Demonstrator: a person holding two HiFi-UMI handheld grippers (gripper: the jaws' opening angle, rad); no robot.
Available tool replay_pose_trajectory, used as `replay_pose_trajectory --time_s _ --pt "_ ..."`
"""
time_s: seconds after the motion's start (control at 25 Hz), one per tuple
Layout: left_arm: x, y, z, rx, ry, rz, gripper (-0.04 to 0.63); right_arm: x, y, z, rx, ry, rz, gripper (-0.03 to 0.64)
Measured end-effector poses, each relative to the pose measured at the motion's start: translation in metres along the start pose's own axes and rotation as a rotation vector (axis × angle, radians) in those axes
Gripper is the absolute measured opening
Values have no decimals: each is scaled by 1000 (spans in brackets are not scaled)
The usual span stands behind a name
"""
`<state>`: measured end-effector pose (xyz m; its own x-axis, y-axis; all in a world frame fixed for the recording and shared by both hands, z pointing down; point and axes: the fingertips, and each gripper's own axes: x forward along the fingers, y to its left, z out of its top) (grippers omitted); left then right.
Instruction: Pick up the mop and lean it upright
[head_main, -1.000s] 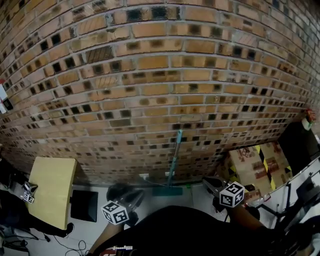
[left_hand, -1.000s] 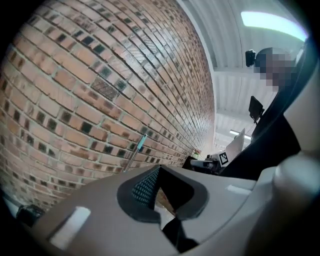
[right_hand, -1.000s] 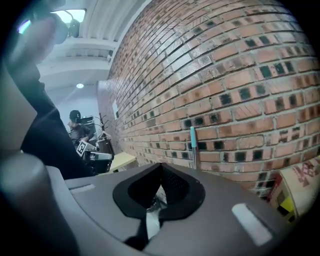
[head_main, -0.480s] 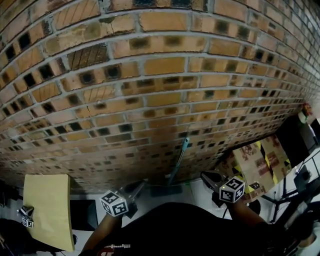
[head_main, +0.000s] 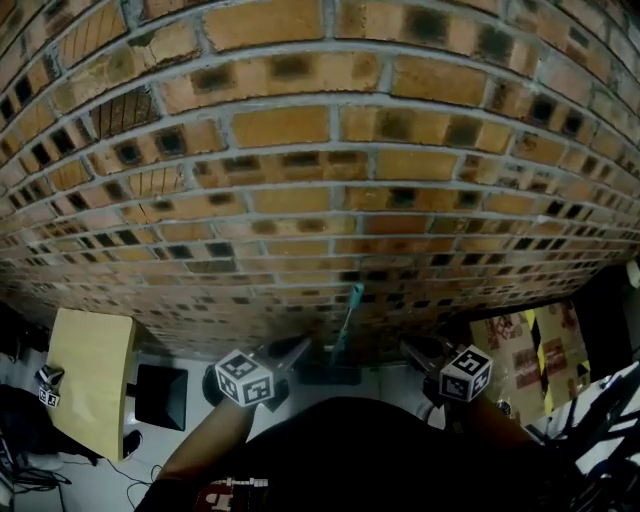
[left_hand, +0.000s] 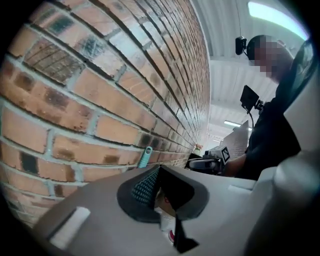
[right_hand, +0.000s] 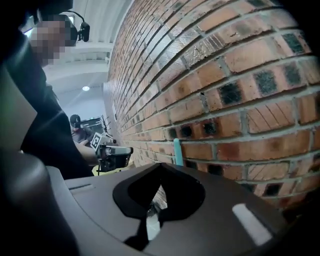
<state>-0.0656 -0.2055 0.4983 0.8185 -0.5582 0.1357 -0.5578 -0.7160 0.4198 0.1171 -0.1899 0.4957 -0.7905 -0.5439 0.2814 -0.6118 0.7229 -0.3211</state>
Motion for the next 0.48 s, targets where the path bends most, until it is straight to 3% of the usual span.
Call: replay_pose_trajectory --time_s 0.2,0.48 --pt "60 0 0 43 28 93 14 -10 -27 -1 20 7 30 14" --pt "109 18 -12 91 130 200 157 -20 -37 -9 22 18 16 14"
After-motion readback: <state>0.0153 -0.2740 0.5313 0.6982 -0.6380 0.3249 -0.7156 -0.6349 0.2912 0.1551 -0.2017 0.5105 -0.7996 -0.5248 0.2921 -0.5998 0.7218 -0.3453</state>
